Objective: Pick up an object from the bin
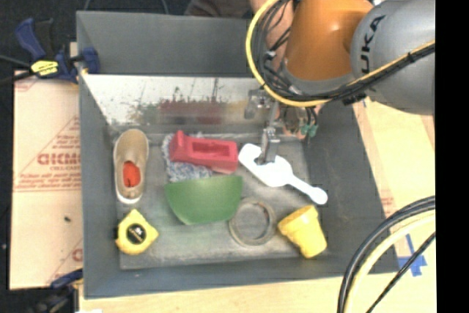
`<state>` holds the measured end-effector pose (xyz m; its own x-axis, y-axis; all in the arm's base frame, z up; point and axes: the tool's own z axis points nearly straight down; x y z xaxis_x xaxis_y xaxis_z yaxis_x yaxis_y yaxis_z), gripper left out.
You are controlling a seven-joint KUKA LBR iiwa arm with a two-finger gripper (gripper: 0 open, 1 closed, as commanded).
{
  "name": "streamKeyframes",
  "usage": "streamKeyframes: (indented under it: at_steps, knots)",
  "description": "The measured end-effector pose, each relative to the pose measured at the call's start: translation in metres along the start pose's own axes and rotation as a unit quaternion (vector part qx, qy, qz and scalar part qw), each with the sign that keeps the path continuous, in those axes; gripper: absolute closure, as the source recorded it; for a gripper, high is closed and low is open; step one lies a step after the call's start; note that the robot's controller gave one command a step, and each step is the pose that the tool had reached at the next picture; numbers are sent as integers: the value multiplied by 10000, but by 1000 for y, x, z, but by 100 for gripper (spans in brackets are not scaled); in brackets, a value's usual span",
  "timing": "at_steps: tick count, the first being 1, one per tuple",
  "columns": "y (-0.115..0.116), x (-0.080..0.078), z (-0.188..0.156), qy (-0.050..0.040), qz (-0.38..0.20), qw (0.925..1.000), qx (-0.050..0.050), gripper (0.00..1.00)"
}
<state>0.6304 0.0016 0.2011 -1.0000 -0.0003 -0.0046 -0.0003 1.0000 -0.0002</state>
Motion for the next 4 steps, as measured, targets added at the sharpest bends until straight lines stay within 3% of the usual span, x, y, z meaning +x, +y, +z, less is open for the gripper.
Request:
streamKeyframes:
  at_steps: [1, 2, 3, 4]
  knots:
    - [2, 1, 0, 9, -8, 10000, -16, 0]
    - [14, 5, 67, -31, 759, 9971, 0, 100]
    - [14, 6, 67, -28, 759, 9971, 1, 100]
    - [-27, -11, 54, -55, -395, 9992, 10, 100]
